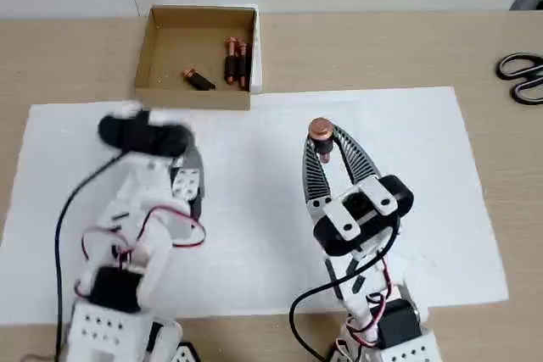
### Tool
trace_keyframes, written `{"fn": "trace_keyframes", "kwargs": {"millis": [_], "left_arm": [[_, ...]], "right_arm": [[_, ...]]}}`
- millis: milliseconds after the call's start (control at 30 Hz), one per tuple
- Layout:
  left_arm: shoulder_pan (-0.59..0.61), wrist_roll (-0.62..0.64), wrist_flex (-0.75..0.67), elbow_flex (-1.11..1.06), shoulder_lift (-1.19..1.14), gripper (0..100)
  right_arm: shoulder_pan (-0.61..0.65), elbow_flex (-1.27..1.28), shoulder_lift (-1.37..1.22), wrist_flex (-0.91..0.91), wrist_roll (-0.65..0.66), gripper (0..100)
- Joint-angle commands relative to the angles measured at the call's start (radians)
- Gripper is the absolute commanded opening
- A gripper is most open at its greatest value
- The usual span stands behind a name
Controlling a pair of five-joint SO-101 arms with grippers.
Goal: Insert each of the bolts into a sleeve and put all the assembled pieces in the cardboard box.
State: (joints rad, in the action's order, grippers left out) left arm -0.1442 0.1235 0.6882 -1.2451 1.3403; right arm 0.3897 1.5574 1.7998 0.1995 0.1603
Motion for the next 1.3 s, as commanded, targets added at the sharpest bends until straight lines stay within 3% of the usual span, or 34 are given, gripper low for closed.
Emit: {"fn": "trace_keyframes", "kwargs": {"millis": [0,100,400,933,1267], "left_arm": [[0.040,0.000,-0.161,-0.231,0.287,1],[0.074,0.000,-0.164,-0.375,0.500,1],[0.110,0.002,-0.166,-0.437,0.474,1],[0.110,0.003,0.195,-0.437,0.474,1],[0.110,0.002,0.198,-0.437,0.474,1]], "right_arm": [[-0.001,-0.066,0.016,0.004,0.005,0.3],[0.001,-0.098,0.016,0.051,0.005,0.3],[-0.002,-0.181,0.016,0.216,0.003,0.3],[-0.002,-0.178,0.016,0.269,0.002,0.3],[0.001,-0.183,0.016,0.263,0.000,0.3]]}}
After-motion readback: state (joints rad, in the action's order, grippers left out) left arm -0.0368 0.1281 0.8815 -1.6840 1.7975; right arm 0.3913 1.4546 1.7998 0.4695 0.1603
